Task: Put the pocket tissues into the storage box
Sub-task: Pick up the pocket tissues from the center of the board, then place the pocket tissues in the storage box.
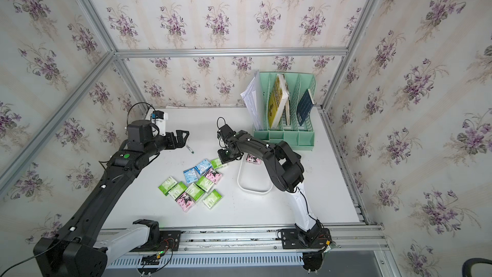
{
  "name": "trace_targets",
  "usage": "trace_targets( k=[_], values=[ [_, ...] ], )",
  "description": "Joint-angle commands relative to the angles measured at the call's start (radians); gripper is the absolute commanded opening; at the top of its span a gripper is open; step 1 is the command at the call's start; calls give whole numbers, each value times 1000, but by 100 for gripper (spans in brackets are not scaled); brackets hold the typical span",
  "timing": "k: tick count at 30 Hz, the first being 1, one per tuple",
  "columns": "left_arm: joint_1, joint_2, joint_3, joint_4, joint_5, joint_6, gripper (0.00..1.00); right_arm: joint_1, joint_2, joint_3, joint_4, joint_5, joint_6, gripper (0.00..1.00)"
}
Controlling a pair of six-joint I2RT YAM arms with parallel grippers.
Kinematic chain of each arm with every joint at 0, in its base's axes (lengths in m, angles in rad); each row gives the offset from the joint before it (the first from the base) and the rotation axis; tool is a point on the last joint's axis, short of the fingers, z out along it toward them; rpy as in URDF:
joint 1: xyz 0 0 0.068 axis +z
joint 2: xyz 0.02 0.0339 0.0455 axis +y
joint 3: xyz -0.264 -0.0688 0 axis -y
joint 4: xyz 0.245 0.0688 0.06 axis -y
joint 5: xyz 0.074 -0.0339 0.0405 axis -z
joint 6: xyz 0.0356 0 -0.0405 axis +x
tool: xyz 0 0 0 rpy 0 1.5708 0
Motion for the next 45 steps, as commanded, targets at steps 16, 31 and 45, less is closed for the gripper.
trace_targets(
  k=[16, 31, 45],
  values=[
    [-2, 58, 34, 61, 40, -19, 99, -133, -242, -15, 23, 4, 33, 0],
    [-7, 167, 82, 140, 116, -44, 99, -370, -627, -421, -34, 146, 50, 0],
    [-9, 160, 70, 110, 109, -10, 99, -371, -596, -491, -61, 292, 147, 0]
  ],
)
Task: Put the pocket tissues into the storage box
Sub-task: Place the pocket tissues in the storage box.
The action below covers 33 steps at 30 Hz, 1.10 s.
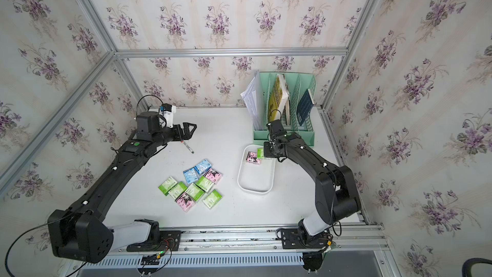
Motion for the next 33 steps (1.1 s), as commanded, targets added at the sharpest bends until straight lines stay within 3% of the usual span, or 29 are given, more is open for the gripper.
trace_targets(
  k=[1, 20, 33],
  values=[
    [1, -13, -3, -4, -2, 27, 99, 1, 11, 9, -15, 57, 41, 0],
    [1, -31, -29, -18, -13, 49, 99, 44, 81, 40, -58, 139, 65, 0],
    [1, -42, -29, -37, -47, 62, 99, 75, 118, 26, -11, 132, 79, 0]
  ],
)
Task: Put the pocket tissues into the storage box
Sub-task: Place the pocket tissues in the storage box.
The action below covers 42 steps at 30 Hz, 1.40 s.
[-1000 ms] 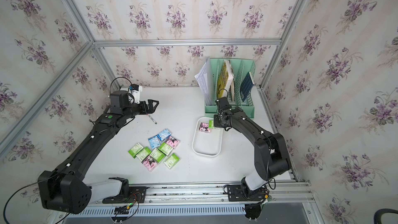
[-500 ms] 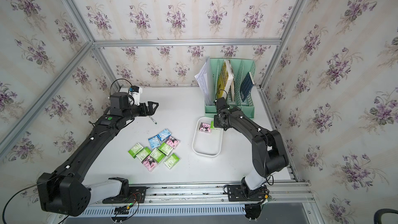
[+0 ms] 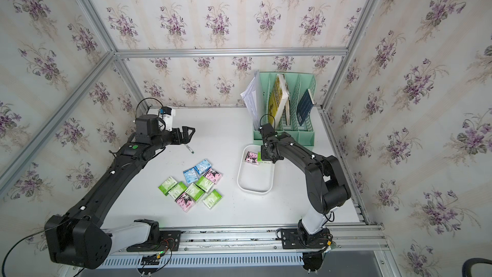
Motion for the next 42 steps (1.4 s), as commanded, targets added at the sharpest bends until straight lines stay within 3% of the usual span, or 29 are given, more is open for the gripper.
trace_targets(
  k=[1, 14, 23, 42],
  values=[
    [0, -7, -1, 4, -14, 14, 99, 5, -1, 8, 21, -2, 9, 0],
    [1, -7, 10, -7, -17, 19, 99, 5, -13, 225, -152, 66, -43, 0],
    [1, -12, 5, -13, -18, 22, 99, 11, -22, 227, -264, 118, -59, 0],
    [2, -36, 0, -39, -38, 43, 99, 46, 39, 138, -177, 113, -21, 0]
  ],
)
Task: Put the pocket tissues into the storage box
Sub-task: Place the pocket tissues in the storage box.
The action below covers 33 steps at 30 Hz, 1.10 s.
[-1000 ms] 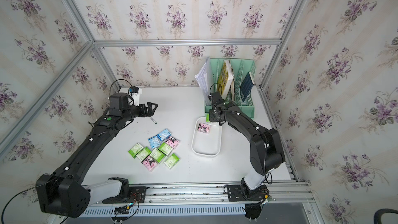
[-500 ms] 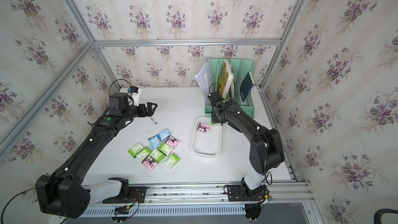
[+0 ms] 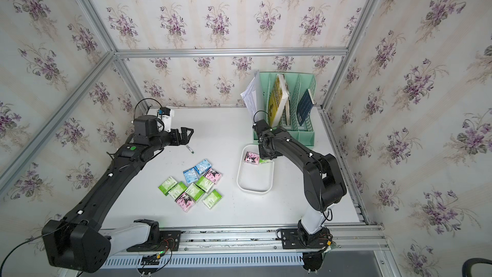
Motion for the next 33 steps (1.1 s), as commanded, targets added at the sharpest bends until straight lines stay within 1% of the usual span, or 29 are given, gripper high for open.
trace_targets(
  k=[1, 6, 11, 14, 16, 18, 21, 24, 27, 28, 29, 30, 31, 32, 33],
  values=[
    [1, -8, -1, -8, -13, 18, 99, 2, 6, -12, 36, 12, 20, 0],
    [2, -17, 0, -22, -21, 28, 99, 2, 21, -20, 83, -36, 20, 0],
    [3, -24, -2, -28, -29, 35, 99, 2, 34, -33, 113, -54, 21, 1],
    [3, -22, -1, -30, -27, 32, 99, 2, 36, -42, 128, -66, 23, 14],
    [3, -21, -1, -26, -24, 29, 99, 2, 34, -46, 136, -67, 25, 30],
    [3, -19, -1, -24, -21, 25, 99, 2, 23, -51, 147, -66, 25, 41],
    [4, -16, 0, -21, -17, 23, 99, 2, 3, -51, 163, -55, 15, 52],
    [3, -15, 1, -19, -14, 20, 99, 2, -18, -42, 168, -43, 2, 56],
    [3, -14, 2, -21, -13, 17, 99, 2, -47, -35, 170, -31, -8, 57],
    [3, -15, 2, -21, -14, 17, 99, 2, -56, -33, 172, -32, -15, 55],
    [3, -15, 2, -21, -13, 16, 99, 3, -66, -32, 177, -41, -23, 49],
    [3, -14, 2, -19, -13, 15, 99, 3, -74, -33, 182, -47, -31, 37],
    [3, -15, 2, -18, -13, 13, 99, 5, -75, -35, 186, -52, -35, 28],
    [3, -12, 2, -16, -12, 10, 99, 6, -69, -38, 186, -60, -38, 20],
    [3, -11, 2, -13, -10, 7, 99, 8, -59, -43, 185, -68, -38, 15]
  ],
)
